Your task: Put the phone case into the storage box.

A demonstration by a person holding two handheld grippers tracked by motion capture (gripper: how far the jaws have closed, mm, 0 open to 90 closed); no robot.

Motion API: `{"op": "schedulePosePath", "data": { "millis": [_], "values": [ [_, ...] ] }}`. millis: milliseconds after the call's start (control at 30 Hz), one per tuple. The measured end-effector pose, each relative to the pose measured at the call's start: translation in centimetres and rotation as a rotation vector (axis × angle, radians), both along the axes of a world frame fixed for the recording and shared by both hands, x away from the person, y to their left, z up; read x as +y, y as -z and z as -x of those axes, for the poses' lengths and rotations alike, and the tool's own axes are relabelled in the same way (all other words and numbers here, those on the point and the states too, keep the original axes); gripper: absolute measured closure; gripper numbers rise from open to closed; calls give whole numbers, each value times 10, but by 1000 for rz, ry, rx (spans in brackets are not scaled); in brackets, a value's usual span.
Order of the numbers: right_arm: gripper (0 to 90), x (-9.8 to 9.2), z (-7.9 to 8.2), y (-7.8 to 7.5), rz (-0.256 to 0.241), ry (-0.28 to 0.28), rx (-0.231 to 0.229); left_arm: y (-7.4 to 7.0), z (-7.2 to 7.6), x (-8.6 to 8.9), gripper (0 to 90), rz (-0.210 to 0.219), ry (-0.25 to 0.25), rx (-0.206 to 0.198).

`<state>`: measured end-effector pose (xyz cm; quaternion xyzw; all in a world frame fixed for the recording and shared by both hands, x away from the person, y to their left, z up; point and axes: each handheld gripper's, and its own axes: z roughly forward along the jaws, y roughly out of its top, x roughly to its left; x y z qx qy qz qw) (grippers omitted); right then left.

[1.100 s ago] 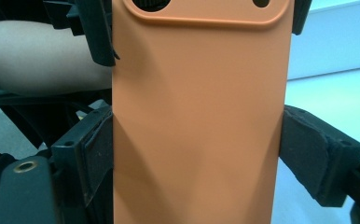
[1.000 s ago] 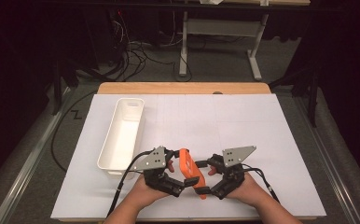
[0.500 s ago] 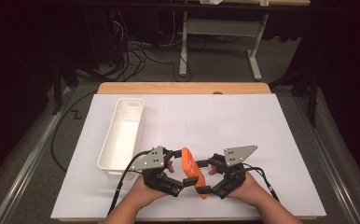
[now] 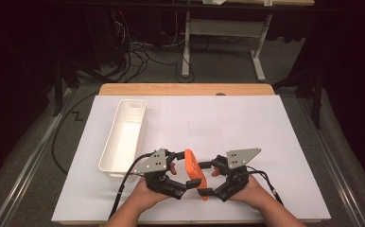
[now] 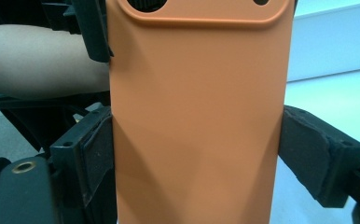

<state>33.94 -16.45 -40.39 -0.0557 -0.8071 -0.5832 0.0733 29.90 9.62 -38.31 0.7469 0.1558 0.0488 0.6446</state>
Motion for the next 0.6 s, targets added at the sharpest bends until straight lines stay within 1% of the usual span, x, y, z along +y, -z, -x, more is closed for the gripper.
{"op": "schedulePosePath", "data": {
  "millis": [100, 133, 300, 600],
  "values": [
    [150, 1, 0, 0, 9, 9, -3, 0, 0, 0, 146, 2, -2, -5],
    [137, 2, 1, 0, 10, 14, -1, 0, 1, -1, 146, -4, -2, -8],
    [113, 5, 1, 1, 16, 22, -7, 1, 1, -2, 150, -8, -1, -7],
    [77, 5, 1, 0, 5, 29, 3, 1, 1, -3, 152, -22, -6, -10]
  ]
}}
